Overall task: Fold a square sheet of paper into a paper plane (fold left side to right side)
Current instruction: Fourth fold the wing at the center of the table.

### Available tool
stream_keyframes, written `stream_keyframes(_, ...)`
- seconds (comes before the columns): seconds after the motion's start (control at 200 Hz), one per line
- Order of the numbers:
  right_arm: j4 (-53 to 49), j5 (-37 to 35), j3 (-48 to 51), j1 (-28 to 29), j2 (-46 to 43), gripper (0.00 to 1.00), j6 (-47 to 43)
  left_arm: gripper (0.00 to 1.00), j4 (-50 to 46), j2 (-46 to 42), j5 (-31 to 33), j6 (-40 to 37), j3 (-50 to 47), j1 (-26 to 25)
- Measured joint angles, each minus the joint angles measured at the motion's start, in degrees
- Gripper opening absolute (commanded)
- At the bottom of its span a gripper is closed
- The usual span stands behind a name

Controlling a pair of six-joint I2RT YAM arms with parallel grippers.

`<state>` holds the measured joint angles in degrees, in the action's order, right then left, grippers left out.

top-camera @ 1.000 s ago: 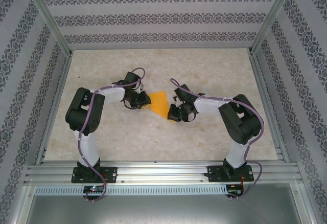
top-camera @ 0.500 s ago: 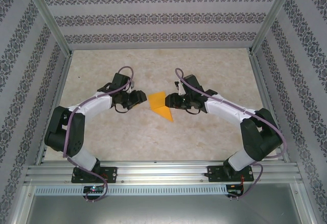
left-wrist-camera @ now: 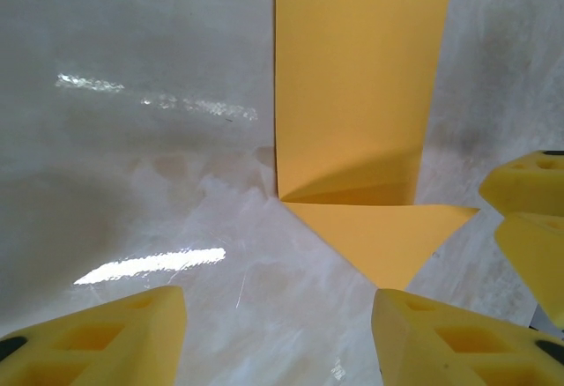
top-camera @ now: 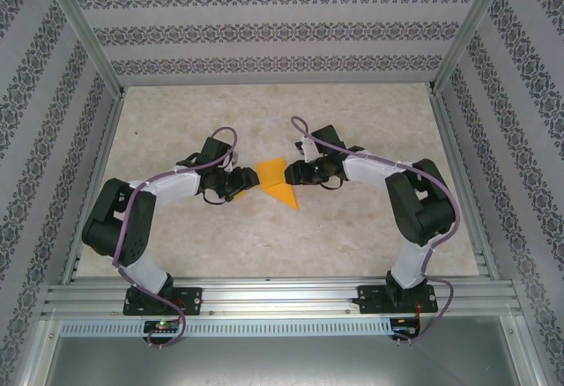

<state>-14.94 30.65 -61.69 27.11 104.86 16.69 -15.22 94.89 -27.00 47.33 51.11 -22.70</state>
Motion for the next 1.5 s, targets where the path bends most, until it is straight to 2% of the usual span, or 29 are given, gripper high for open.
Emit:
stream_keyframes(0.225, 0.9, 3.6, -0.5, 0.0, 2.9, 0.28, -0.9, 0.60, 0.7, 1.2, -0.2, 0.2, 0.0, -0.7)
stream_keyframes(0.525, 0.9, 3.9, -0.5, -0.3, 3.5, 0.09, -1.4, 0.60, 0.7, 2.1, -0.2, 0.2, 0.9, -1.1)
stream_keyframes(0.869, 0.8, 3.7, -0.5, -1.4, 3.5, 0.07, -1.4, 0.60, 0.7, 5.2, -0.2, 0.6, 4.6, -3.8)
stream_keyframes(0.989, 0.8, 3.7, -0.5, -1.5, 3.5, 0.07, -1.4, 0.55, 0.7, 6.5, -0.1, 1.1, 5.8, -4.3)
stream_keyframes(1.344, 0.9, 3.7, -0.5, -1.7, 3.5, 0.09, -1.4, 0.30, 0.7, 10.3, -0.2, 1.9, 10.2, -5.7)
stream_keyframes(1.499, 0.9, 3.6, -0.5, -1.7, 3.4, 0.15, -1.4, 0.19, 0.7, 10.8, -0.1, 2.3, 10.5, -6.0)
